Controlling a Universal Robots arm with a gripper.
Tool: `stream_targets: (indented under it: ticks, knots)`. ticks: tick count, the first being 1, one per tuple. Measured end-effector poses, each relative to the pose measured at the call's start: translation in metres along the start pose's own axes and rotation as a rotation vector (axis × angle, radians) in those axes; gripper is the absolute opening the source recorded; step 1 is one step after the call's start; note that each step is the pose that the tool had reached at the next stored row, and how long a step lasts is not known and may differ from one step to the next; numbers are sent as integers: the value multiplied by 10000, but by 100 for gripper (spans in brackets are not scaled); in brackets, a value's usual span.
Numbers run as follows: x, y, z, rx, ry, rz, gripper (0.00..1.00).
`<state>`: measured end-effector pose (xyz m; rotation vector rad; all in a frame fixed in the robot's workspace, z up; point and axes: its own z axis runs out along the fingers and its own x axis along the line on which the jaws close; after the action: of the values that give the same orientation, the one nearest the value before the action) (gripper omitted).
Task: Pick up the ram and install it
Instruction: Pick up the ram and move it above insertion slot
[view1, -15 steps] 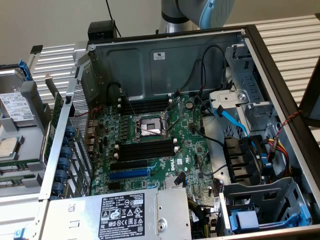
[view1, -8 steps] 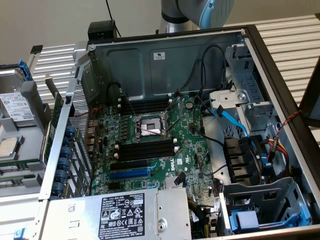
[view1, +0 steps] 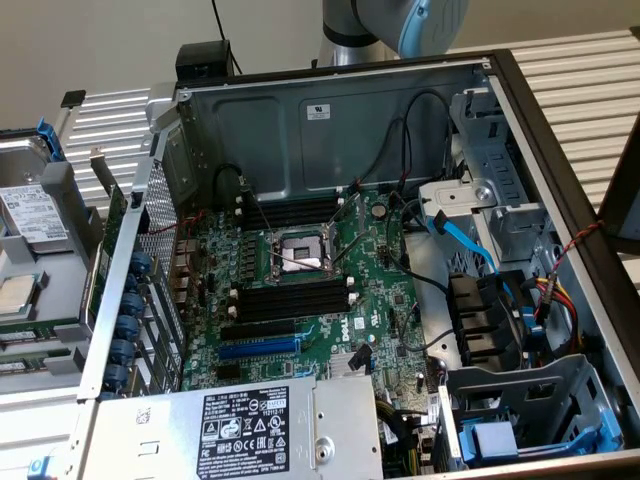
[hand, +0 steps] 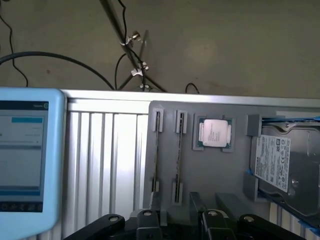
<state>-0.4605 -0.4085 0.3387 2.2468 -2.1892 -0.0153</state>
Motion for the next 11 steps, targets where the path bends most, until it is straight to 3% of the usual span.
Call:
stream_targets:
  ticks: [8, 11]
  knots:
    - [63, 0, 126, 6, 3, -6, 36]
    - [68, -3, 167, 49, 5, -5, 36]
